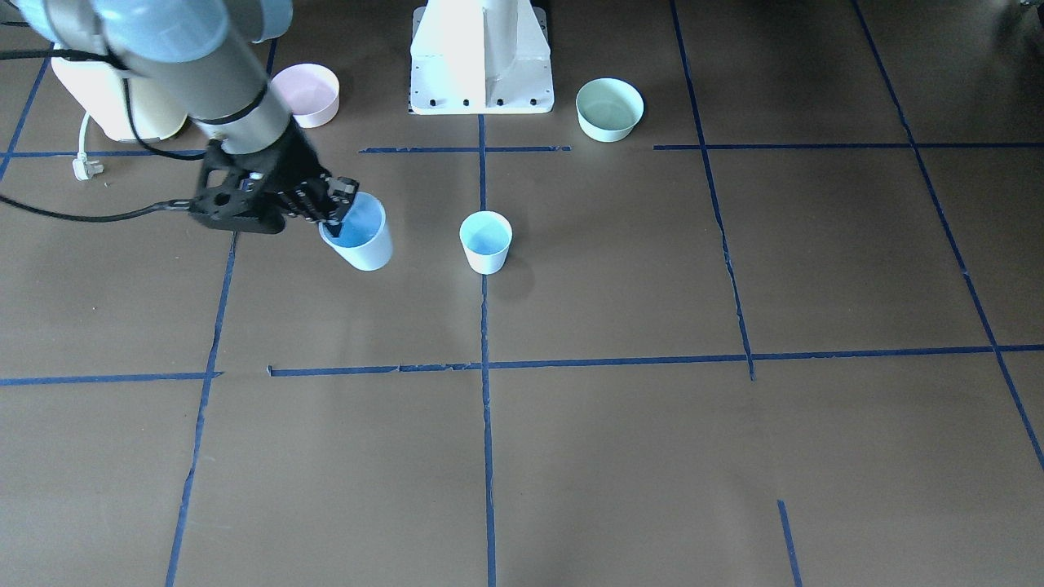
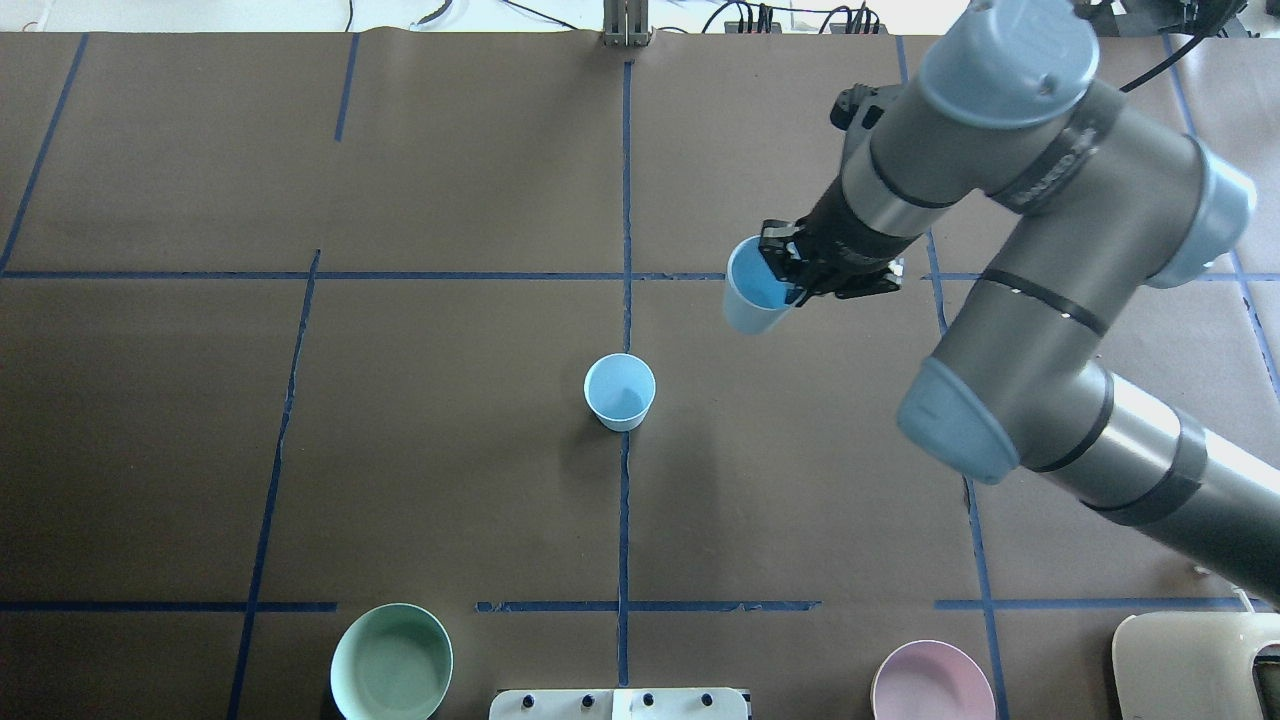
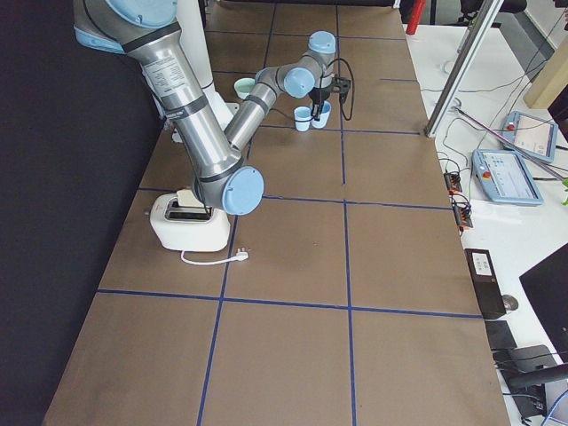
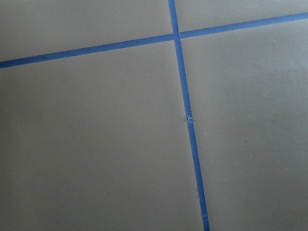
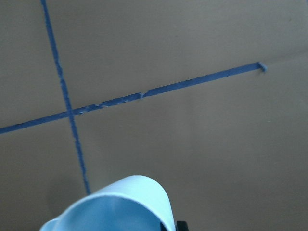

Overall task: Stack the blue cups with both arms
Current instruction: 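Lift the cup with the right gripper toward the centered cup, then lower the held cup into the centered cup and open the right gripper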

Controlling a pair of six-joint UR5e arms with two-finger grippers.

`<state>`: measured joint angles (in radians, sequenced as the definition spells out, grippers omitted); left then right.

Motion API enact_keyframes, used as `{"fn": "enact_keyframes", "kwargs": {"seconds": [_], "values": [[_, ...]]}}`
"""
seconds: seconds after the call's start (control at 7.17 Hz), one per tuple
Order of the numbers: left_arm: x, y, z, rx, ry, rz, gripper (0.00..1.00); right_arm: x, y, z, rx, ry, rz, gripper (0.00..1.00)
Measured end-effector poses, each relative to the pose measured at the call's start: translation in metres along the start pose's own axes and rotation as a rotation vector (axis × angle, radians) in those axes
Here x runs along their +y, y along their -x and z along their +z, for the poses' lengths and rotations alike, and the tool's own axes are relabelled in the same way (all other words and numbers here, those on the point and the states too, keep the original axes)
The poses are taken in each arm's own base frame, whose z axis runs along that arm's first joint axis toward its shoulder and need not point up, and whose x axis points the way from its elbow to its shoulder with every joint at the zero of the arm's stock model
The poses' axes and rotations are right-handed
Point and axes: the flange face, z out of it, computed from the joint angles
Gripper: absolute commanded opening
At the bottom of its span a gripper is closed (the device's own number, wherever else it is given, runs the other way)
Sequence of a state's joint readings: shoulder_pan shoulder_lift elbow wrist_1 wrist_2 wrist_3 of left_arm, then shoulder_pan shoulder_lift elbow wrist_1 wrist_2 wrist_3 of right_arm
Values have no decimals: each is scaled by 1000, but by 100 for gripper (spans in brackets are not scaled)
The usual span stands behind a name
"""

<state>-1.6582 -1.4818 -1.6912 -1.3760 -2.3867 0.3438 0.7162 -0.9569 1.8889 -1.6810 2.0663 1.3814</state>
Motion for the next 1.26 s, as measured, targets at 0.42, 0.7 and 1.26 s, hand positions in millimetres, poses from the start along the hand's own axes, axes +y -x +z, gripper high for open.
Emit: {"fn": "enact_keyframes", "kwargs": {"seconds": [0.42,0.7,1.26], "values": [[0,0,0,1,1,-3,100,59,97,31,-11,-44,115,0],[0,1,1,1,2,-4,100,64,92,46,15,-46,128,0],[0,2,2,2,4,-6,100,79,82,65,48,-33,120,0]]}}
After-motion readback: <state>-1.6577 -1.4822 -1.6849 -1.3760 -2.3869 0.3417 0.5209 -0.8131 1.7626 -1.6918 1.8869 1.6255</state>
